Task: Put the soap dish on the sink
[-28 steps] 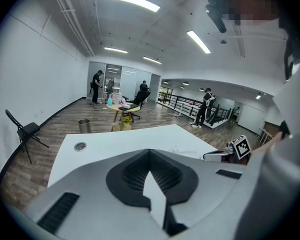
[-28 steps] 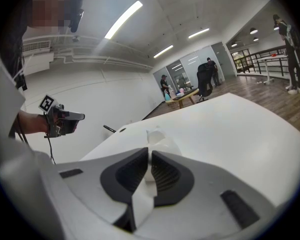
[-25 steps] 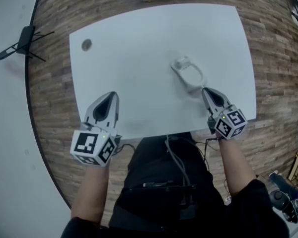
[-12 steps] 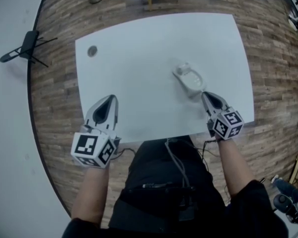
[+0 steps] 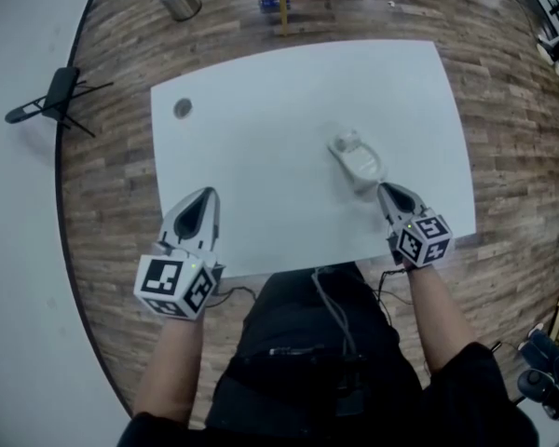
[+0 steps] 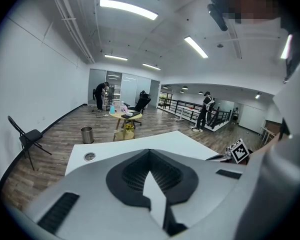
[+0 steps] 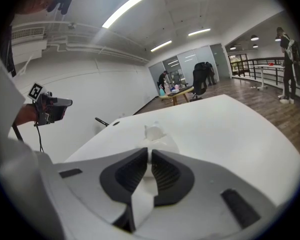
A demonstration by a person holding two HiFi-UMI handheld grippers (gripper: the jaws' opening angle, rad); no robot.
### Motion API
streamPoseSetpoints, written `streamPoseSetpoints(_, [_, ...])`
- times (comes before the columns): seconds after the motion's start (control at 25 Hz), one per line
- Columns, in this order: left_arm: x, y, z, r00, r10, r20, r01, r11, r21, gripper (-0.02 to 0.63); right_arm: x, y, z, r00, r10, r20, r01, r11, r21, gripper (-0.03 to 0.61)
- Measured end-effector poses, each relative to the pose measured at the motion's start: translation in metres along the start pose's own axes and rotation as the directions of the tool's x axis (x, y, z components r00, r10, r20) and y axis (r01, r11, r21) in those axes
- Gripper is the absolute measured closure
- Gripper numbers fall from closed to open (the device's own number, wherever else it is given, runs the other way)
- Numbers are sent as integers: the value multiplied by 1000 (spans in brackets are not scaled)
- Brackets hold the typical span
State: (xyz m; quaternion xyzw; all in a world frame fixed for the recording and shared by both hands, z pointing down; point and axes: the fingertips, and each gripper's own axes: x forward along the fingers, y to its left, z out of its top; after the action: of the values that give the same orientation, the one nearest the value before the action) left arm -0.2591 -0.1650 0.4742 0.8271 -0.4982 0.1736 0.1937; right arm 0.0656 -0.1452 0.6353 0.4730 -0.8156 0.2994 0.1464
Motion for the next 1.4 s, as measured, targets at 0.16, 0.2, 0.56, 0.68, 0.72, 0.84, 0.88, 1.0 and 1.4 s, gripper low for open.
streamPoseSetpoints(0.16, [-1, 1, 3, 1000, -2, 7, 2, 1000, 6, 624, 2, 2, -3, 1000, 13, -25, -13, 1000, 2, 541])
streamPoseSetpoints(0.2, [-2, 1, 4, 1000, -2, 10, 2, 1000, 7, 624, 2, 3, -3, 1000, 11, -28, -12, 1000, -7, 537])
streamPoseSetpoints(0.56, [-7, 3, 19, 999, 12, 38, -13, 1000, 11, 624, 1, 5, 10, 999, 16, -32, -17, 999, -35, 457])
streamPoseSetpoints(0.68, [-13, 6, 23, 999, 18, 50, -19, 1000, 14, 624, -1, 8, 15, 1000, 13, -27, -14, 999, -53, 457])
streamPoseSetpoints(0.72, [-14, 6, 25, 998, 19, 56, -20, 1000, 16, 624, -3, 9, 18, 1000, 11, -24, -13, 998, -60, 457])
streamPoseSetpoints(0.84, [-18, 5, 31, 997, 20, 77, -21, 1000, 18, 624, -6, 7, 27, 1000, 5, -13, -6, 996, -85, 457])
streamPoseSetpoints(0.88, [-19, 5, 33, 996, 20, 84, -21, 1000, 18, 624, -8, 7, 31, 1000, 3, -8, -4, 996, -91, 457])
streamPoseSetpoints(1.0, [-23, 5, 40, 995, 19, 102, -22, 999, 26, 624, -12, 10, 45, 1000, 0, 11, 1, 994, -111, 457])
streamPoseSetpoints(1.4, [-34, 2, 56, 987, 4, 162, -10, 999, 34, 624, -35, 39, 96, 992, 7, 124, 15, 985, -174, 457])
